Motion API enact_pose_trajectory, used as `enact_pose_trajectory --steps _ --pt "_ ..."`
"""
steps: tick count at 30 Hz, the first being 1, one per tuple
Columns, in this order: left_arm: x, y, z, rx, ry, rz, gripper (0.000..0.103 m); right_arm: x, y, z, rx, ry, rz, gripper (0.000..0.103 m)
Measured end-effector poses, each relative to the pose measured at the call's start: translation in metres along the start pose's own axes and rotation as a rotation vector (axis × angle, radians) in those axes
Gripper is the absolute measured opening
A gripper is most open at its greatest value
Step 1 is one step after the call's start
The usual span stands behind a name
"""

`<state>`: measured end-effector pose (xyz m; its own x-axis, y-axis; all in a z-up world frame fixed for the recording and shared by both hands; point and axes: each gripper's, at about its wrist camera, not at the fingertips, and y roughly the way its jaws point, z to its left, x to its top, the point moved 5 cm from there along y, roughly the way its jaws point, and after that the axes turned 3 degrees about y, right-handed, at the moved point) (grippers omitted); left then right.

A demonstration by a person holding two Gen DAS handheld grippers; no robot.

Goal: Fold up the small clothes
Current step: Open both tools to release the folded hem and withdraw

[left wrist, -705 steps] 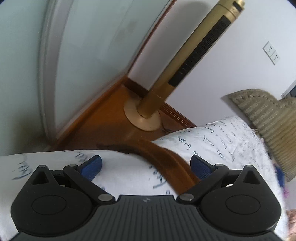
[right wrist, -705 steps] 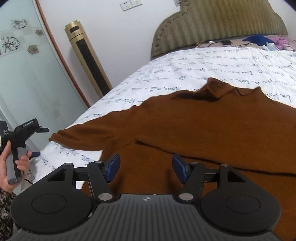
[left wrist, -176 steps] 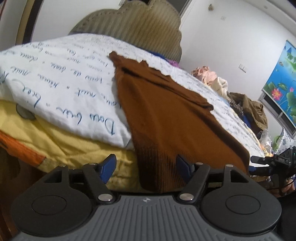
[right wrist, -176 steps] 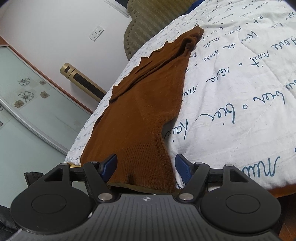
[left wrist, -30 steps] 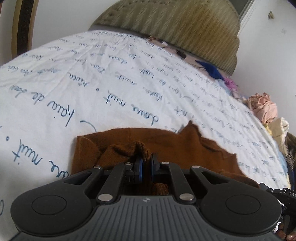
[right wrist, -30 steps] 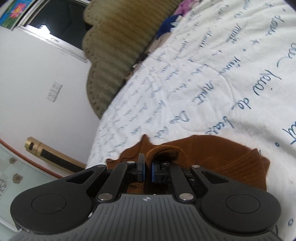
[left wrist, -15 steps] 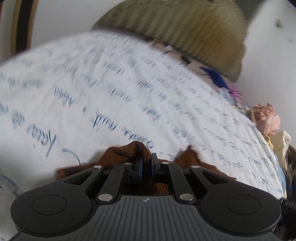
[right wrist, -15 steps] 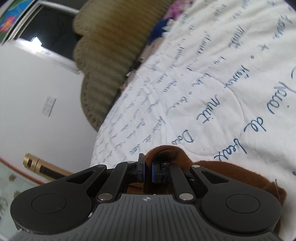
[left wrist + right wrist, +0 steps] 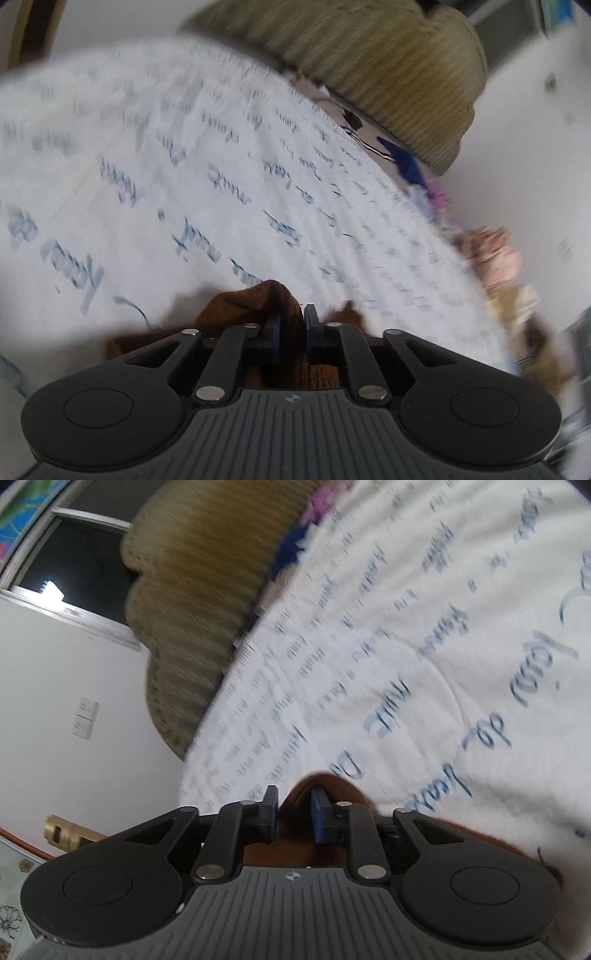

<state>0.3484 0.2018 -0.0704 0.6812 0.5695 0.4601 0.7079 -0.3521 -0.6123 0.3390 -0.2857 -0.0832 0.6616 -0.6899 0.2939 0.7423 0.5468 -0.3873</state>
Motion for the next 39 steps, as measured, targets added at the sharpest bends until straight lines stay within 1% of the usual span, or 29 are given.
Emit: enact_pose_trajectory --steps 1,2,3,5,7,8,9,11,13,15,17,19,20,21,23,24,25,26,27,28,29,30,32,33,34,36,39 --pt "0.004 0.001 0.006 -0.034 -0.075 0.022 0.025 0.003 -0.004 0.003 0.003 0.002 -0.023 0.029" --pt "0.007 0.000 0.012 -0.029 -0.117 0.025 0.028 0.006 -0.007 0.004 0.008 0.006 -0.043 0.034" --pt "0.010 -0.002 0.014 0.004 -0.120 0.015 0.029 0.009 -0.010 0.006 0.011 0.010 -0.055 0.036" --pt "0.015 -0.011 0.012 0.086 -0.043 -0.046 0.029 0.009 -0.012 0.014 0.021 -0.024 -0.047 0.036" --pt "0.017 -0.019 0.007 0.141 0.044 -0.088 0.029 0.001 -0.012 0.031 0.047 -0.113 -0.028 0.036" --pt "0.015 -0.021 0.003 0.157 0.081 -0.092 0.029 -0.005 -0.009 0.041 0.066 -0.159 0.002 0.036" --pt "0.011 -0.023 0.001 0.169 0.108 -0.092 0.029 -0.014 -0.001 0.051 0.084 -0.194 0.057 0.036" --pt "-0.004 -0.024 -0.004 0.175 0.150 -0.077 0.029 -0.036 0.023 0.067 0.075 -0.246 0.183 0.036" --pt "-0.024 -0.025 -0.005 0.170 0.181 -0.052 0.029 -0.058 0.044 0.081 0.060 -0.325 0.267 0.036" --pt "-0.046 -0.025 -0.006 0.166 0.212 -0.029 0.029 -0.079 0.066 0.091 0.012 -0.377 0.341 0.037" --pt "-0.064 -0.029 -0.003 0.172 0.251 -0.025 0.029 -0.097 0.086 0.099 -0.002 -0.425 0.401 0.037" --pt "-0.078 -0.036 0.001 0.192 0.292 -0.037 0.029 -0.113 0.104 0.100 -0.069 -0.466 0.438 0.037" --pt "-0.083 -0.040 0.003 0.201 0.312 -0.053 0.029 -0.116 0.113 0.099 -0.100 -0.489 0.433 0.034" --pt "-0.086 -0.043 0.004 0.207 0.329 -0.064 0.029 -0.119 0.119 0.098 -0.127 -0.517 0.419 0.028" --pt "-0.090 -0.049 0.009 0.220 0.343 -0.083 0.029 -0.113 0.128 0.100 -0.172 -0.567 0.335 0.027" --pt "-0.091 -0.052 0.011 0.223 0.345 -0.087 0.029 -0.107 0.128 0.098 -0.179 -0.569 0.302 0.027" --pt "-0.091 -0.055 0.013 0.224 0.348 -0.087 0.029 -0.102 0.129 0.097 -0.184 -0.542 0.286 0.028" --pt "-0.092 -0.056 0.014 0.224 0.346 -0.088 0.029 -0.100 0.127 0.096 -0.176 -0.510 0.293 0.028" --pt "-0.093 -0.058 0.016 0.224 0.343 -0.089 0.028 -0.099 0.122 0.096 -0.163 -0.507 0.297 0.028" --pt "-0.094 -0.060 0.016 0.228 0.349 -0.086 0.028 -0.099 0.112 0.100 -0.156 -0.539 0.280 0.029" --pt "-0.096 -0.062 0.015 0.238 0.358 -0.086 0.028 -0.099 0.100 0.102 -0.149 -0.573 0.266 0.032" --pt "-0.098 -0.064 0.013 0.247 0.366 -0.086 0.028 -0.100 0.089 0.104 -0.139 -0.589 0.267 0.032" --pt "-0.105 -0.069 0.011 0.263 0.392 -0.085 0.028 -0.097 0.052 0.101 -0.123 -0.607 0.289 0.033" --pt "-0.108 -0.073 0.010 0.269 0.407 -0.086 0.028 -0.093 0.032 0.098 -0.122 -0.617 0.284 0.033" --pt "-0.112 -0.077 0.010 0.269 0.412 -0.085 0.028 -0.089 0.006 0.092 -0.118 -0.633 0.272 0.035" --pt "-0.116 -0.082 0.011 0.259 0.420 -0.070 0.028 -0.079 -0.040 0.074 -0.147 -0.651 0.251 0.040" --pt "-0.120 -0.089 0.014 0.260 0.410 -0.059 0.028 -0.065 -0.103 0.037 -0.196 -0.616 0.231 0.041"
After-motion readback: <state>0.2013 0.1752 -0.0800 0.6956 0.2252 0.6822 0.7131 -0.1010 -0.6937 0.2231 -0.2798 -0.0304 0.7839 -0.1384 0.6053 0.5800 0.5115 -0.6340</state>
